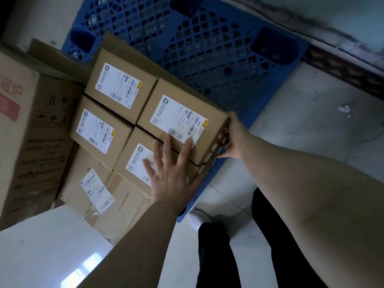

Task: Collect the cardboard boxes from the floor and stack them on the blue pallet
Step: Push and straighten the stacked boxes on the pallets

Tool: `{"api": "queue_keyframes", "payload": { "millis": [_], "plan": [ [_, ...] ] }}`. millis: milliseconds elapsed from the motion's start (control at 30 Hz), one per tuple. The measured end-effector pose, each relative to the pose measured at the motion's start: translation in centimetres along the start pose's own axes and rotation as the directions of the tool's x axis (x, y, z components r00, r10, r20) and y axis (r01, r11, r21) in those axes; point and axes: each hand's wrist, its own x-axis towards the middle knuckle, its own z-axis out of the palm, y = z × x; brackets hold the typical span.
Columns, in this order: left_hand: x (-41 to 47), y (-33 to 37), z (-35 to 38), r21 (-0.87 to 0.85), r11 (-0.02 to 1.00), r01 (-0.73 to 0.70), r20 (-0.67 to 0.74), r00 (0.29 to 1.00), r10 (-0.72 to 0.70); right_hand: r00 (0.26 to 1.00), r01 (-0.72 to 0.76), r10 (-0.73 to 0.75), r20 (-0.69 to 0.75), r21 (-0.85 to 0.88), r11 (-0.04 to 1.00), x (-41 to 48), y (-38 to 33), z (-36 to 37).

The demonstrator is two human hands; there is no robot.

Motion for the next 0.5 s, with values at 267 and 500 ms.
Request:
{"api": "queue_keyframes", "payload": {
  "millis": [267,500],
  "plan": [
    [0.3,-0.3,0.0,-0.033,0.999,0.003,0.018,1.000,-0.002,1.000,0.011,-0.012,-0.015,-0.023,1.000,0.7,-0.3,-0.1],
    [0.4,-0.1,-0.9,0.003,1.000,-0.015,0.099,0.995,0.015,0.996,0.043,-0.043,-0.079,0.002,0.999,-0.1,-0.9,-0.3]
  ]
}}
